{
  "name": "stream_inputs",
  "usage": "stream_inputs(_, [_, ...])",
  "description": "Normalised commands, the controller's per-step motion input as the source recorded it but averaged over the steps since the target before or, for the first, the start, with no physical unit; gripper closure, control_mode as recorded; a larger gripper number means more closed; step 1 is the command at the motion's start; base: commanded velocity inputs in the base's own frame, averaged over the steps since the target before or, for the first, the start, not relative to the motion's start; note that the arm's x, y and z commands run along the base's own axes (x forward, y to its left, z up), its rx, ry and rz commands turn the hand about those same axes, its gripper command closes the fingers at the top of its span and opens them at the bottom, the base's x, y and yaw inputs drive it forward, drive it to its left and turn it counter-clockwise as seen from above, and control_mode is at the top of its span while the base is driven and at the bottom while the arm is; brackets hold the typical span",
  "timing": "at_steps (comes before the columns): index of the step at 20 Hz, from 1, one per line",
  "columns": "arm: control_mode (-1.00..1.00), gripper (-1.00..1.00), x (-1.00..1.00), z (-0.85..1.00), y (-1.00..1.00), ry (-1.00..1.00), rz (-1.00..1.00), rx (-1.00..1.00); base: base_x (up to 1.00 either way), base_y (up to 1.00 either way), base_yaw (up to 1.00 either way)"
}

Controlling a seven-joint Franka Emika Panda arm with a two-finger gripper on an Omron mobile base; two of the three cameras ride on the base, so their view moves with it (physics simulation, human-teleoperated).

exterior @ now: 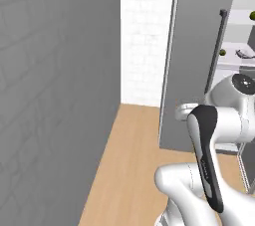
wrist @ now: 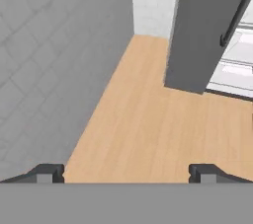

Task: Place one lime and one fish in each tupperware on the nearby counter, to pack two identical lunches.

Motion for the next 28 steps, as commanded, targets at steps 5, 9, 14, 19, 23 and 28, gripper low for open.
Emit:
stream_inputs(5, [1.00,-1.00,0.00,0.00,0.00,0.00,0.00,0.00,0.57,-0.08,-0.65])
stream_inputs(9, [1.00,-1.00,0.00,0.00,0.00,0.00,0.00,0.00,0.72,-0.16,-0.46])
stream_inputs(14, [1.00,-1.00,0.00,0.00,0.00,0.00,0.00,0.00,0.73,-0.12,-0.23])
stream_inputs(19, [1.00,-1.00,0.00,0.00,0.00,0.00,0.00,0.00,0.71,-0.33,-0.26])
stream_inputs(23, [1.00,-1.00,0.00,0.00,0.00,0.00,0.00,0.00,0.79,-0.33,-0.32])
stream_inputs(28, [1.00,-1.00,0.00,0.00,0.00,0.00,0.00,0.00,0.80,-0.46,-0.30])
